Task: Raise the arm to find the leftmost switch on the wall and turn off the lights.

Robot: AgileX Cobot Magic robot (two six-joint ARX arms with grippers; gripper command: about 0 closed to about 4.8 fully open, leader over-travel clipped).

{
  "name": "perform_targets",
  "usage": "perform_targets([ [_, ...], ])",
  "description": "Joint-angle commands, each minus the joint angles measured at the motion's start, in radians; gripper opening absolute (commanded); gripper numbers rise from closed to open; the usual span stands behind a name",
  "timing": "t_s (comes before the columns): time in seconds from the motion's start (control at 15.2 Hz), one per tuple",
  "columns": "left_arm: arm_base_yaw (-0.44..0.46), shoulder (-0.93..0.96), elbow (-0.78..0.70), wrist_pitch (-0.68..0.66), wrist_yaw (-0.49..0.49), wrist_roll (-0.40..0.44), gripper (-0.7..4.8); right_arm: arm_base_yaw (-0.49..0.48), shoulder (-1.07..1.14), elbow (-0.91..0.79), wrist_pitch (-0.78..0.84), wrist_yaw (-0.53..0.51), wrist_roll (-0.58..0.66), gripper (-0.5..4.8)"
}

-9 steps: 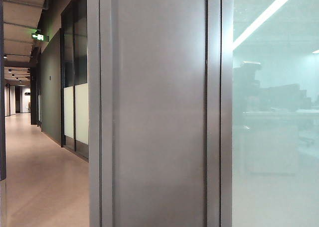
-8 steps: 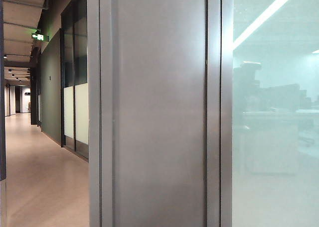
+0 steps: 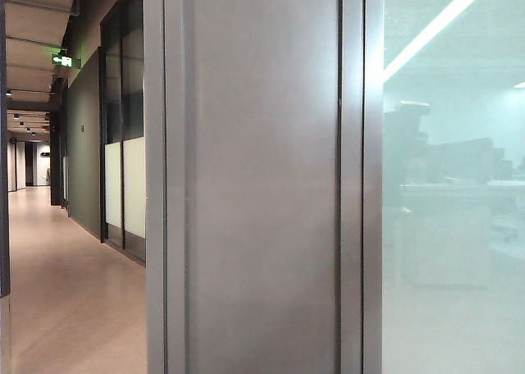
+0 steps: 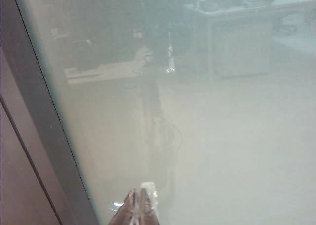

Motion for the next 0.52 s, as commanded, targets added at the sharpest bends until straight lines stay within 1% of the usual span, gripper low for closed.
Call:
perform_targets([
  [0.07,-0.002,-0.001,0.001,0.008,0.004,0.003,-0.05,0.001,-0.002,0.002,0.014,-0.002,0.001,-0.01],
  [0.13,-0.002,-0.001,0.001,0.010,0.004,0.004,-0.05,0.001,-0.002,0.002,0.020,-0.002,0.001,-0.01],
  [0.26,-0.002,-0.001,0.001,0.058,0.019,-0.008,-0.05,0.001,-0.002,0.002,0.078,-0.006,0.002,-0.01],
  [0.33,-0.002,-0.001,0.001,0.079,0.031,-0.040,-0.05,0.001,-0.002,0.002,0.095,-0.008,0.002,-0.01],
  [0.46,-0.002,-0.001,0.001,0.140,0.033,-0.193,-0.05,0.001,-0.002,0.002,0.123,-0.010,0.022,-0.01],
  [0.52,-0.002,-0.001,0.001,0.220,0.034,-0.345,-0.05,0.001,-0.002,0.008,0.158,-0.011,0.062,-0.01],
])
